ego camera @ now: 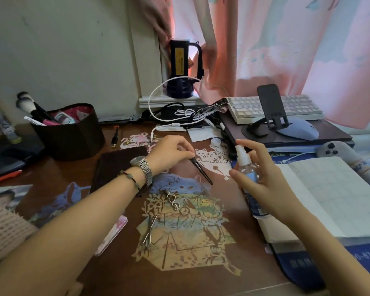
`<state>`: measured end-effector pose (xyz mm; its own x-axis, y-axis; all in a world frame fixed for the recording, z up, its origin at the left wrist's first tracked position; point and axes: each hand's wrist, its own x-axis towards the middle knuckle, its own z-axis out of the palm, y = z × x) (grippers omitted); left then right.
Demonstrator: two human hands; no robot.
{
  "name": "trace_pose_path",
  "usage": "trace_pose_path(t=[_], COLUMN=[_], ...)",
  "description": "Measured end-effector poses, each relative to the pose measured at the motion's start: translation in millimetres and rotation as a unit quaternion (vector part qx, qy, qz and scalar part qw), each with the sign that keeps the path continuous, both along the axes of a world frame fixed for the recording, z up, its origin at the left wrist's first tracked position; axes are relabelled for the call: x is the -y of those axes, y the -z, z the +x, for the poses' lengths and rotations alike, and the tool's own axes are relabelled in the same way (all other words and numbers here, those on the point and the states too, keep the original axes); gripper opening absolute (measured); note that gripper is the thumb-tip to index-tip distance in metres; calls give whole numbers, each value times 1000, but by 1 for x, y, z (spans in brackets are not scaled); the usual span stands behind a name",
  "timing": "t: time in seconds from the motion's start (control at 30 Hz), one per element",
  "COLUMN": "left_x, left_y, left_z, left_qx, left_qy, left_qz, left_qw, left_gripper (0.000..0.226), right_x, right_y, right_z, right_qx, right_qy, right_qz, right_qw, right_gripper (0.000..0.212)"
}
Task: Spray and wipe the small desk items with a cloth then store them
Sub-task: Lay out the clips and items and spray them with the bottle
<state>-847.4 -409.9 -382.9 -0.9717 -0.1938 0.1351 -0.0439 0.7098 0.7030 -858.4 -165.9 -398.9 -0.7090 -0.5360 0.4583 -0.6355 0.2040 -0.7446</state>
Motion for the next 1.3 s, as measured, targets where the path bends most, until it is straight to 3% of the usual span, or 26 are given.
trace_pose_path(t=[0.43, 0.97, 1.13, 1.3], left_x=[11, 16, 16, 17], left_y=[5, 22, 28, 26], left_z=[103, 118, 115, 120], left_qx=[78, 39, 22, 4], left_qy=[28, -30, -31, -35], left_qz=[-7, -54, -53, -48], left_qw=[997, 997, 998, 998], left_gripper=[9, 8, 8, 11], right_x=[9, 16, 17, 17], right_y=[4, -1, -2, -2], right_z=[31, 44, 48, 50], right_qx=[-8, -7, 16, 102], right_qy=[-22, -48, -62, -106], right_qz=[15, 16, 11, -11], right_qw=[1000, 999, 998, 989], right_gripper=[54, 51, 50, 47])
